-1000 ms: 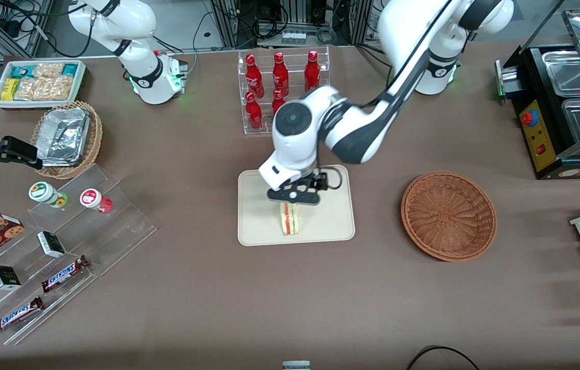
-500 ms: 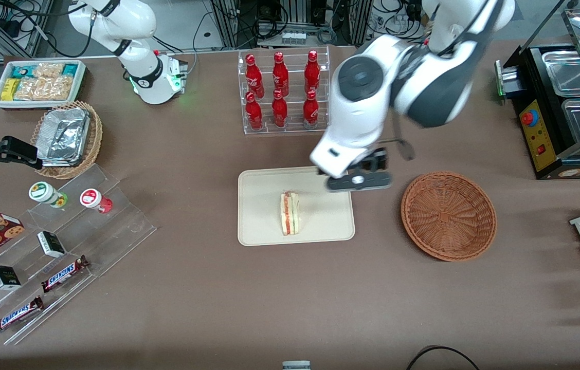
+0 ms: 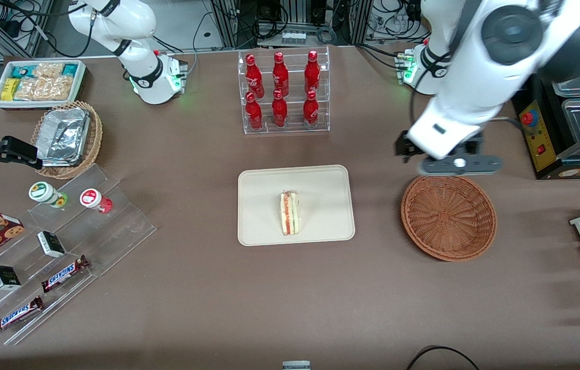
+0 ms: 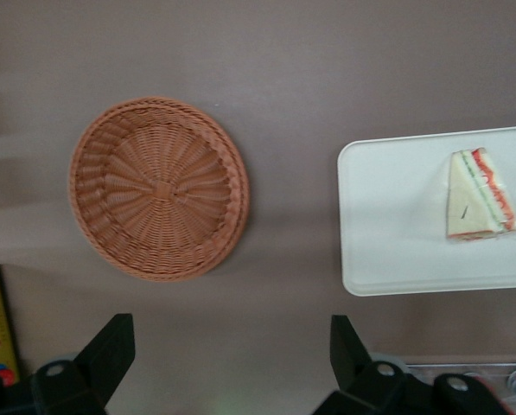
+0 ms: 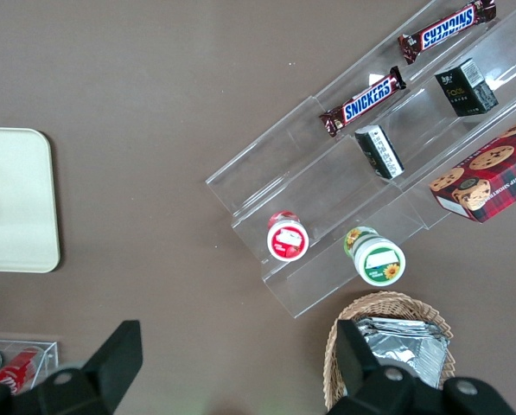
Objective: Place sandwich from basket to tray
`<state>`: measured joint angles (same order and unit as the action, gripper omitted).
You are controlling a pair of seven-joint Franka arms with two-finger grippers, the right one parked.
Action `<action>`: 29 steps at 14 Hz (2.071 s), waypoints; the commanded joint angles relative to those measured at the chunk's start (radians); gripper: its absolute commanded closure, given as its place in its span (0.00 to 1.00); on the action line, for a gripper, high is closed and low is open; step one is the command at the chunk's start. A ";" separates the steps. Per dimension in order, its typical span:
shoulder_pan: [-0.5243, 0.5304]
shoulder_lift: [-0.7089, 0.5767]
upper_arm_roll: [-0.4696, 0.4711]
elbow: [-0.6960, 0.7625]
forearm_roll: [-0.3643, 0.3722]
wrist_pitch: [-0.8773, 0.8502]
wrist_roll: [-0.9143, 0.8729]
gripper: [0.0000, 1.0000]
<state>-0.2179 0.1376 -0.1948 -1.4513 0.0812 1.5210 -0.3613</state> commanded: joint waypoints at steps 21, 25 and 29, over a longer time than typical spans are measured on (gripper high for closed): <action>0.137 -0.208 0.136 -0.199 -0.050 -0.004 0.413 0.00; 0.135 -0.202 0.190 -0.199 -0.051 0.005 0.416 0.00; 0.143 -0.201 0.218 -0.199 -0.050 -0.004 0.415 0.00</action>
<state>-0.0704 -0.0510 0.0042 -1.6415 0.0425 1.5165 0.0455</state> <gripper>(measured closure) 0.000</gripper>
